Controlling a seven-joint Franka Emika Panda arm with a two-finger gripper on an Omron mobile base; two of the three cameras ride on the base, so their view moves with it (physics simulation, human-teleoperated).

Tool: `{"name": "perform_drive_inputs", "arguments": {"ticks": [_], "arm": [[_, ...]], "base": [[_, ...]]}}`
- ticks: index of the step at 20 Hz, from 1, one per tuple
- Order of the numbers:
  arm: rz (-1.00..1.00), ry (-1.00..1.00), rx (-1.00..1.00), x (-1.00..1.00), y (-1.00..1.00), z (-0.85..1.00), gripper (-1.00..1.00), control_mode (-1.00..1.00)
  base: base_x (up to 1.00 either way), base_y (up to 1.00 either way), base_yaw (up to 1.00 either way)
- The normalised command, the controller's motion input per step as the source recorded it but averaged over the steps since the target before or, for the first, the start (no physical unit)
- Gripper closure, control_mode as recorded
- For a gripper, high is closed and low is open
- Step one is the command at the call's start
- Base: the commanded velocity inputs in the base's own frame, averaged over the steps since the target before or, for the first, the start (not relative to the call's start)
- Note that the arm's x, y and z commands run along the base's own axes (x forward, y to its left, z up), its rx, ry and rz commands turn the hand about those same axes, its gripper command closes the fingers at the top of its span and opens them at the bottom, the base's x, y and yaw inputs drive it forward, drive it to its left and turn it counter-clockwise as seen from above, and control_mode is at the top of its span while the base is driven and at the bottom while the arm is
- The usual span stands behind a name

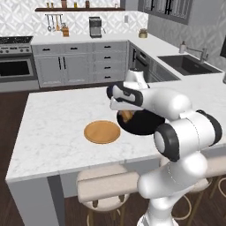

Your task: Place one bun and one sausage from the bowl on each plate.

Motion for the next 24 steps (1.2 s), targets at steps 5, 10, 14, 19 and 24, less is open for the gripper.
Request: {"name": "perform_drive_inputs", "arguments": {"ticks": [5,10,14,19,24], "arm": [[0.00,0.00,0.00,0.35,0.05,0.00,1.00,-1.00],[0.00,0.02,0.00,0.16,0.63,-0.48,1.00,-1.00],[0.00,0.04,0.00,0.06,0.51,-0.64,1.00,-1.00],[0.00,0.00,0.00,0.10,0.11,-0.39,1.00,-1.00],[0.00,0.00,0.00,0.14,0.16,-0.46,1.00,-1.00]], "base": [[0.17,0.00,0.00],[0.00,0.00,0.00],[0.00,0.00,0.00],[0.00,0.00,0.00],[0.00,0.00,0.00]]}}
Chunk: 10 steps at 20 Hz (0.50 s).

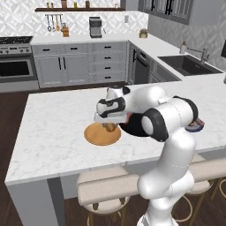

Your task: Place one bun and one sausage from the bowl on each plate.

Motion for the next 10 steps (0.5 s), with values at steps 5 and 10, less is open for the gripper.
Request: {"name": "perform_drive_inputs", "arguments": {"ticks": [5,10], "arm": [[0.00,0.00,0.00,0.01,0.02,-0.32,1.00,-1.00],[0.00,0.00,0.00,0.00,0.00,-0.14,1.00,-1.00]], "base": [[0.00,0.00,0.00],[0.00,0.00,0.00]]}}
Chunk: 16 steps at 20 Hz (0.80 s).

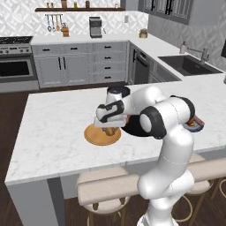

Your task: Place one bun and one sausage from the bowl on each plate.

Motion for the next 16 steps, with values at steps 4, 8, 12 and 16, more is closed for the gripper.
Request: {"name": "perform_drive_inputs", "arguments": {"ticks": [4,8,12,16], "arm": [[0.00,0.00,0.00,0.00,0.00,-0.05,-1.00,-1.00],[0.00,0.00,0.00,0.00,0.00,0.00,-1.00,-1.00],[0.00,-0.01,0.00,0.00,0.00,0.00,-1.00,-1.00],[-0.03,-0.04,0.00,-0.14,0.00,0.27,-1.00,-1.00]], "base": [[0.00,0.00,0.00],[0.00,0.00,0.00],[0.00,0.00,0.00],[0.00,0.00,0.00]]}}
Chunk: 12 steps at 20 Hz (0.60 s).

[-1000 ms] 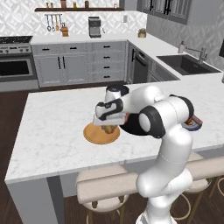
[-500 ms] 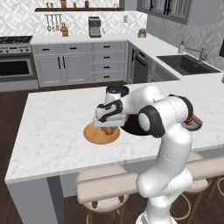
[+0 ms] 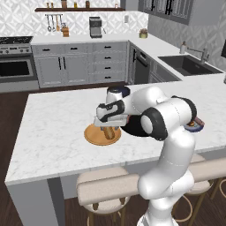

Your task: Place one bun and one sausage from the bowl on each plate.

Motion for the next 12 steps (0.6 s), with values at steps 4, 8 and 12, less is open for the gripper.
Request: {"name": "perform_drive_inputs", "arguments": {"ticks": [4,8,12], "arm": [[-0.07,-0.11,0.00,-0.36,-0.09,0.56,-1.00,-1.00],[-0.11,-0.09,0.14,-0.18,-0.52,0.53,-1.00,-1.00],[-0.08,-0.06,0.26,-0.01,-0.97,0.30,-1.00,-1.00]], "base": [[0.00,0.00,0.00],[0.00,0.00,0.00],[0.00,0.00,0.00]]}}
